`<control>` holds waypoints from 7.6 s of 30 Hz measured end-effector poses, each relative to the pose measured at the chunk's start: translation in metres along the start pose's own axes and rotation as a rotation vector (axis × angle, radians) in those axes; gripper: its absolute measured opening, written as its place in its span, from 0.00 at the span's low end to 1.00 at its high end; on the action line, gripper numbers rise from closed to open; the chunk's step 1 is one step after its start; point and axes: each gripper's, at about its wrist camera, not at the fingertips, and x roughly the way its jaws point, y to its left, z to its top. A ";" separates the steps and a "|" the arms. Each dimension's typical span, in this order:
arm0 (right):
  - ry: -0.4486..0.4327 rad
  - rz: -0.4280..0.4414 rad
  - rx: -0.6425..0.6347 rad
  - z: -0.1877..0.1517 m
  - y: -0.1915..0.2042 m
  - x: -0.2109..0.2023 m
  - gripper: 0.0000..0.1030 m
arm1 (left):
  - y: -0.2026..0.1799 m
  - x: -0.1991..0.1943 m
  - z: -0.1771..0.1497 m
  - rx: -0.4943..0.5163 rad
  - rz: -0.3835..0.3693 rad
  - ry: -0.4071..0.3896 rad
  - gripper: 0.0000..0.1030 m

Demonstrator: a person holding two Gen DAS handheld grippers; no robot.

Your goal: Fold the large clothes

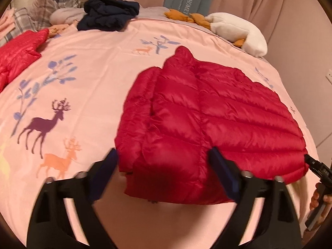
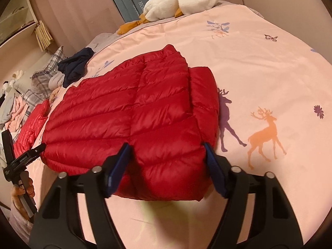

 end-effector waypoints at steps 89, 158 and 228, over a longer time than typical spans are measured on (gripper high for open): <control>-0.015 0.016 -0.277 -0.016 0.110 0.020 0.72 | -0.119 -0.002 -0.022 0.274 0.037 -0.050 0.79; 0.033 0.002 -0.191 -0.039 0.074 0.003 0.73 | -0.084 -0.012 -0.048 0.239 0.088 0.023 0.81; -0.032 -0.155 -0.079 -0.032 0.025 -0.051 0.85 | -0.029 -0.042 -0.034 0.140 0.229 -0.007 0.91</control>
